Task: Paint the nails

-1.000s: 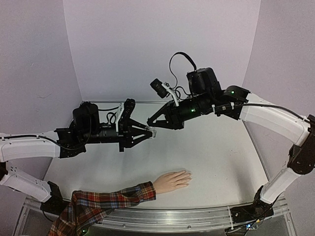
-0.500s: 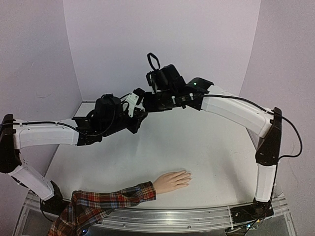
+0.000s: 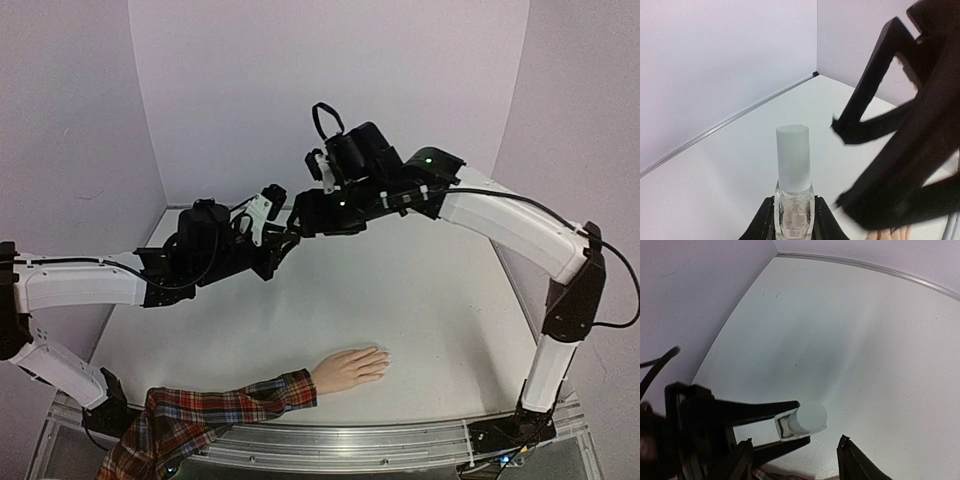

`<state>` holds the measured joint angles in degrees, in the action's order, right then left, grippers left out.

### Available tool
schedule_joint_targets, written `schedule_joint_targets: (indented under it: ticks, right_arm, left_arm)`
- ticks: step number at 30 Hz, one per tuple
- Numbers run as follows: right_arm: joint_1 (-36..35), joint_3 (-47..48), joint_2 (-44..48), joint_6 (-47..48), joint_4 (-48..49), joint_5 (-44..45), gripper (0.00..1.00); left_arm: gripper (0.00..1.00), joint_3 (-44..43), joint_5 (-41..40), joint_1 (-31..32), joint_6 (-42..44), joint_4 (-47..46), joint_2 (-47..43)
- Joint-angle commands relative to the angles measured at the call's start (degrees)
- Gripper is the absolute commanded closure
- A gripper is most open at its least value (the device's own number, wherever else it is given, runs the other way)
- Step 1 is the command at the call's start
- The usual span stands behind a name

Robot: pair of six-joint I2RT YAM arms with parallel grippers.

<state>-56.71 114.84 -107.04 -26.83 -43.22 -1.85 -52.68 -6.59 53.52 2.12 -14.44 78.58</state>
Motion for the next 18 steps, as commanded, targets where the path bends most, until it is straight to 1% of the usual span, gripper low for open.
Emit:
schedule_joint_targets:
  ticks: [1, 3, 6, 8, 11, 13, 15, 18]
  right_arm:
    - [3.43, -6.24, 9.87, 11.28, 3.19, -13.58, 0.38]
    - [5.12, -9.14, 12.02, 15.99, 5.22, -22.86, 0.43]
    - [5.65, -12.4, 14.47, 21.61, 8.13, -33.19, 0.5]
    - [5.65, -12.25, 14.76, 23.14, 8.6, -36.08, 0.54]
    - [5.68, -11.81, 14.2, 24.05, 8.98, -39.31, 0.5]
    - [5.71, -11.48, 13.33, 23.96, 9.83, -43.42, 0.47]
    - [5.6, -11.8, 12.86, 23.39, 11.38, -45.96, 0.47]
    - [5.56, -12.57, 12.8, 22.97, 12.93, -46.97, 0.53]
  left_arm:
    - [1.0, 1.65, 11.32, -0.47, -1.59, -1.01, -5.82]
    - [1.0, 3.07, 17.87, -0.98, -2.77, -1.74, -8.17]
    - [1.0, 5.08, 27.57, -1.5, -3.95, -4.37, -10.89]
    - [1.0, 5.16, 31.7, -1.79, -4.49, -4.7, -11.63]
    - [1.0, 4.97, 35.97, -1.82, -5.49, -5.41, -12.08]
    - [1.0, 4.93, 38.06, -1.82, -6.08, -6.42, -12.04]
    - [1.0, 4.66, 39.49, -1.82, -6.25, -6.73, -11.82]
    - [1.0, 4.28, 40.6, -1.91, -6.18, -6.82, -11.5]
